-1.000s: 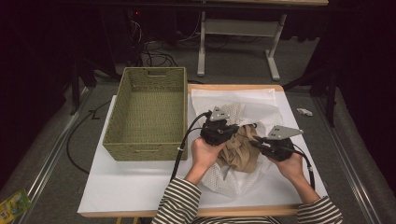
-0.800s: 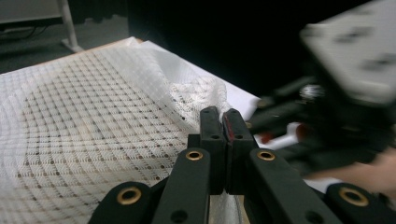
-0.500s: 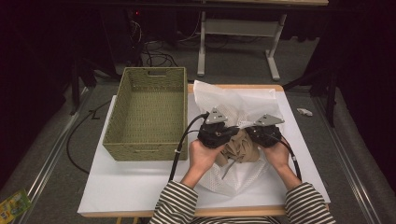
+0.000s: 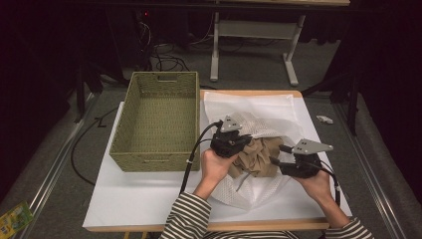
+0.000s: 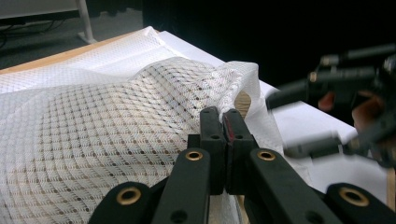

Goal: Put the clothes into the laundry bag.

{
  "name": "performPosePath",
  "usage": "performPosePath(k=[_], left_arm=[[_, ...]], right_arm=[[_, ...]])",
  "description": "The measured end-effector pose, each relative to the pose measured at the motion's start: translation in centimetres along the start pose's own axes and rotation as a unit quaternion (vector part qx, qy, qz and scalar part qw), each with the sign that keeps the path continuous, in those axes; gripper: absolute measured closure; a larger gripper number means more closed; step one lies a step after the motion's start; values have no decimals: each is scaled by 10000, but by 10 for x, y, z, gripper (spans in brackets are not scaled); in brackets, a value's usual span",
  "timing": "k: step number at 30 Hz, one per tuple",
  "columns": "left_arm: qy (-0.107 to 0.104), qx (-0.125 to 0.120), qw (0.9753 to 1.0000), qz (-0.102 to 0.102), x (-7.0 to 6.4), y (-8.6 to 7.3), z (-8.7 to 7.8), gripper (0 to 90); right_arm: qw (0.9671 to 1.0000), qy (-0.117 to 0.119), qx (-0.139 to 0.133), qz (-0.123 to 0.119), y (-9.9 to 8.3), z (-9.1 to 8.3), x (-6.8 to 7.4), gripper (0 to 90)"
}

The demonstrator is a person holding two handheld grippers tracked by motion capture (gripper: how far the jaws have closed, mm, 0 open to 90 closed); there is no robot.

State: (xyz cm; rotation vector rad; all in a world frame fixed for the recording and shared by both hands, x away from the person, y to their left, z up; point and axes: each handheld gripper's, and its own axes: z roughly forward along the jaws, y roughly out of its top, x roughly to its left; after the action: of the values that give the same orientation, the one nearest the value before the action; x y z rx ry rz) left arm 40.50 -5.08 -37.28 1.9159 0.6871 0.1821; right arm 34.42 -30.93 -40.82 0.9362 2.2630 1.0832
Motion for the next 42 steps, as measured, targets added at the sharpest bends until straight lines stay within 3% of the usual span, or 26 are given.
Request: performPosePath(k=[3,6,12,15,17,20,24,27,28,30,34,36,39,42], left_arm=[[-18,12,10000,4,0,0,0,890],[-26,20,10000,9,0,1,-1,890],[-71,28,10000,11,-2,2,1,890],[-93,34,10000,13,-2,2,2,890],[-124,39,9999,11,-3,2,3,890],[-144,29,9999,29,-6,2,4,890],[-140,75,9998,76,-6,2,4,890],[-153,79,9998,63,-6,1,4,891],[-164,78,9998,64,-6,1,3,890],[-227,21,9997,89,-9,1,2,890],[-367,-65,9992,141,-17,4,-1,891],[-424,-109,9989,147,-19,5,-2,891],[-434,-126,9988,165,-19,6,-4,891],[-359,-73,9992,140,-16,4,-3,891]], right_arm=[[9994,207,260,-103,-9,10,9,379],[9975,246,599,-292,-13,26,17,342],[9956,358,827,-242,-10,48,19,327],[9947,408,894,-319,-10,52,21,390],[9943,318,919,-436,-9,53,25,557],[9924,224,953,-741,-9,57,30,708],[9931,228,840,-791,-8,53,32,783],[9959,133,415,-794,-3,41,33,794],[9959,133,415,-794,-3,41,33,794],[9969,9,80,-780,6,34,31,796],[9979,-275,-104,-581,19,43,20,796],[9974,-485,-58,-533,23,52,15,796],[9938,-944,172,-562,24,75,3,793],[9928,-1055,493,-297,15,96,-11,763]])
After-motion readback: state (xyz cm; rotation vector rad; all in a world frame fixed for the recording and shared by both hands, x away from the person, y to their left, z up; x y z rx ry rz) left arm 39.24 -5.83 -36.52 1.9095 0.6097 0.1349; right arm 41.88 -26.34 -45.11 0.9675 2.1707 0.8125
